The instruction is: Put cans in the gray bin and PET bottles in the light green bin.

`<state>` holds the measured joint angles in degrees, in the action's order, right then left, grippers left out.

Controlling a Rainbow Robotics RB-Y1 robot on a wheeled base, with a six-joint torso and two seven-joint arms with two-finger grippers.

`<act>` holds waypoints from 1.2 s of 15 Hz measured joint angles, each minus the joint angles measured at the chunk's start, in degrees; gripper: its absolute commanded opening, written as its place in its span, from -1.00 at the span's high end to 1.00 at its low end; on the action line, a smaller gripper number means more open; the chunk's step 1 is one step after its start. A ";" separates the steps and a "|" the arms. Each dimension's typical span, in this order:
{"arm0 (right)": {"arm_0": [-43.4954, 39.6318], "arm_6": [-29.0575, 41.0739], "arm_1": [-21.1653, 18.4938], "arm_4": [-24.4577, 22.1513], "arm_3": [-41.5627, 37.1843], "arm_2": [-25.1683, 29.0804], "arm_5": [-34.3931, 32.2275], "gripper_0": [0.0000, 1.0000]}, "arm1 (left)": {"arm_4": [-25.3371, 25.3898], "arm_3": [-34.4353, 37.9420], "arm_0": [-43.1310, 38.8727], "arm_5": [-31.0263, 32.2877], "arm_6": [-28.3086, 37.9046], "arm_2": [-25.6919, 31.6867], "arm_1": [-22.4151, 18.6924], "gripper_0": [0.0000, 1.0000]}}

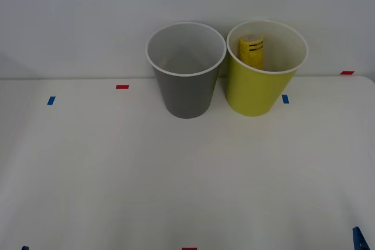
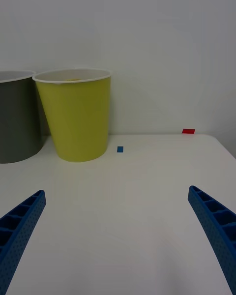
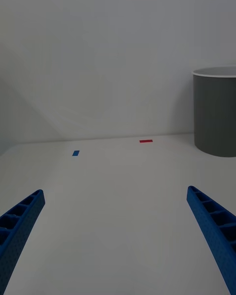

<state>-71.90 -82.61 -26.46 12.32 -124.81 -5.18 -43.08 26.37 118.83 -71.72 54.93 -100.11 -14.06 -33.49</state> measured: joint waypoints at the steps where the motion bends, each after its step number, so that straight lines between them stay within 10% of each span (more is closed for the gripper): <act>1: 0.00 0.00 0.00 0.00 0.00 0.00 0.00 -1.00 | 0.00 0.00 0.00 0.00 0.00 0.00 0.00 -1.00; 18: 0.00 0.00 0.00 -0.01 0.00 0.00 0.00 -1.00 | 0.00 0.00 0.00 0.00 0.00 0.00 0.00 -1.00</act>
